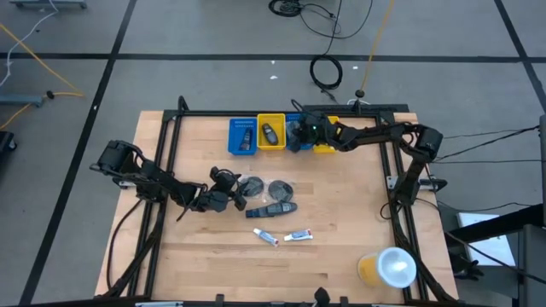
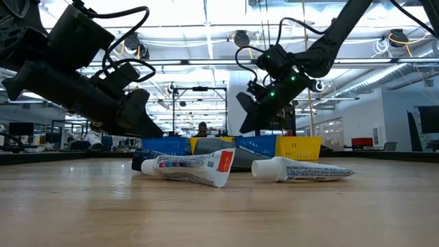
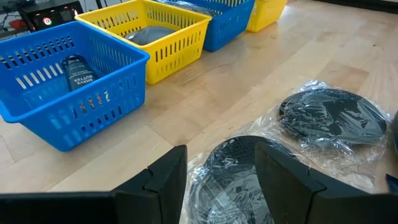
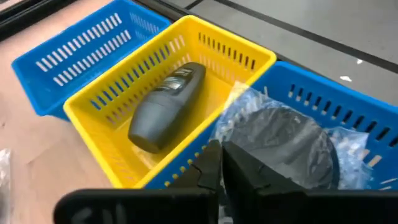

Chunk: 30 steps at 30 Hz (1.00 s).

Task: Pick & Place Travel size toiletries
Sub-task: Put the black hairbrush into the right blue bin, then put the blue shave cream into the left blue bin

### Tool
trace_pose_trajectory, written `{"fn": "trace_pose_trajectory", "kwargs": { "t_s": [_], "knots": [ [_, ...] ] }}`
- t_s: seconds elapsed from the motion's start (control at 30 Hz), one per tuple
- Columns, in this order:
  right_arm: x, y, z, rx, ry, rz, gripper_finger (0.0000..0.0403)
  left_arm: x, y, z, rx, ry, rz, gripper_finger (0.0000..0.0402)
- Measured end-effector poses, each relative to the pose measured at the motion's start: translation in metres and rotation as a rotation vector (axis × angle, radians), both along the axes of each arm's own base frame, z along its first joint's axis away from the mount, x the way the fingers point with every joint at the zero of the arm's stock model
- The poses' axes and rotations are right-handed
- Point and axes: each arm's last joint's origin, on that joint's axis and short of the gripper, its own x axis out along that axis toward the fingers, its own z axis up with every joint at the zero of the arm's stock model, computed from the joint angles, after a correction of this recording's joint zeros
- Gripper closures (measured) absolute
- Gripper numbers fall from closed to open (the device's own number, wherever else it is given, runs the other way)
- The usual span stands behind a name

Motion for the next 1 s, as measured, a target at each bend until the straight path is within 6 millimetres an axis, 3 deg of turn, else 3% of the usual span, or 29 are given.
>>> {"fn": "trace_pose_trajectory", "kwargs": {
  "t_s": [0.47, 0.7, 0.83, 1.0],
  "knots": [
    [0.002, 0.000, -0.022, 0.012, 0.084, 0.050, 0.0402, 0.000, 0.001, 0.001, 0.004, -0.009, 0.009, 0.0215],
    [0.003, -0.002, -0.020, -0.037, 0.136, 0.000, 0.0402, 0.001, 0.001, 0.001, 0.007, -0.013, 0.006, 0.0215],
    [0.007, 0.001, -0.010, -0.083, 0.096, -0.006, 0.0402, 0.001, 0.001, 0.001, 0.007, -0.011, 0.005, 0.0215],
    [0.012, 0.017, 0.013, -0.201, 0.075, 0.001, 0.0402, 0.001, 0.001, 0.001, 0.008, -0.009, 0.004, 0.0215]
  ]
}}
